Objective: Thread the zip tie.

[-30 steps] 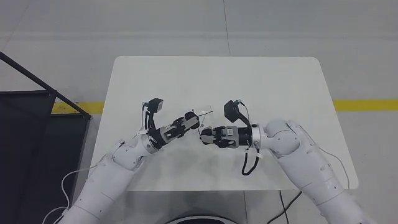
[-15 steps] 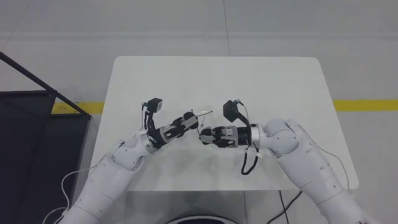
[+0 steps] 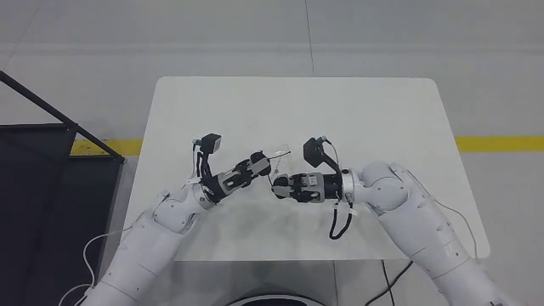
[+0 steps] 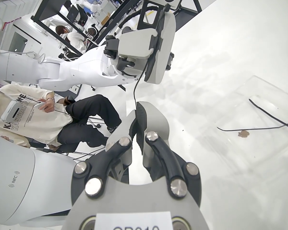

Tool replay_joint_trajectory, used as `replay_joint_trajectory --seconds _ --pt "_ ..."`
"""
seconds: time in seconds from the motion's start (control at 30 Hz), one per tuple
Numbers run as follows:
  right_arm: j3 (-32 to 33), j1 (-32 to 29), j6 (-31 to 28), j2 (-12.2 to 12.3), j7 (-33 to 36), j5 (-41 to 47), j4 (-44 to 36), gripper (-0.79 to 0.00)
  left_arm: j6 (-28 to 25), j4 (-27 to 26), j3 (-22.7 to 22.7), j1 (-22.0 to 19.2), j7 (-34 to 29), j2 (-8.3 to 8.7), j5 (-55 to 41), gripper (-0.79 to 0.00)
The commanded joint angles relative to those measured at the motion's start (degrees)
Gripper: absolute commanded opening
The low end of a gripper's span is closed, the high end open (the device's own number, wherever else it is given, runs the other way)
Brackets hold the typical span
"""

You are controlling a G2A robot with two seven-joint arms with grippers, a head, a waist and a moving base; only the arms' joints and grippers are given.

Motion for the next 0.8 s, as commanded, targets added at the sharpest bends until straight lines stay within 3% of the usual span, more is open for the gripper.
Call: replay_joint_trajectory --seconds 0.0,0.27,0.3,0.33,0.37,0.4,0.43,0.53,0.67,0.77 --pt "0.1 0.0 0.1 0.0 -0.1 0.2 0.2 -0.785 0.0 0.1 -0.1 0.0 0.2 -0.02 0.1 -0.785" --pt "0.5 -0.2 0.3 0.3 0.1 0.9 0.4 -0.785 -0.3 0.3 -0.8 0.1 0.6 -0.02 0.4 -0.785" --pt "0.5 -0.2 0.4 0.3 0.1 1.0 0.4 -0.745 -0.3 0.2 -0.9 0.2 0.6 -0.02 0.4 -0.785" --pt "0.6 -0.3 0.5 0.3 0.0 1.1 0.4 -0.397 -0.3 0.2 -1.0 0.2 0.6 -0.01 0.5 -0.785" --pt "0.7 -0.3 0.6 0.4 -0.1 1.1 0.4 -0.2 -0.4 0.2 -1.1 0.2 0.7 0.0 0.6 -0.785" --pt "0.9 -0.4 0.7 0.4 -0.3 1.2 0.5 -0.071 -0.5 0.2 -1.4 0.3 0.8 0.03 0.7 -0.785" --pt "1.3 -0.4 0.8 0.5 -0.6 1.2 0.6 -0.028 -0.7 0.2 -1.7 0.3 1.0 0.08 1.2 -0.785" --pt "3.2 -0.8 1.7 1.0 -1.9 2.0 0.9 0.0 -1.2 0.1 -3.2 0.7 2.1 0.31 3.0 -0.785" --pt "5.0 0.4 9.5 1.3 -2.9 -2.9 0.6 0.0 -2.3 -0.6 -5.7 1.2 2.5 0.82 6.8 -0.785" --pt "4.6 2.1 15.8 1.0 -3.3 -6.1 0.7 -0.092 -3.4 -1.5 -7.5 2.2 3.8 1.13 11.2 -0.785"
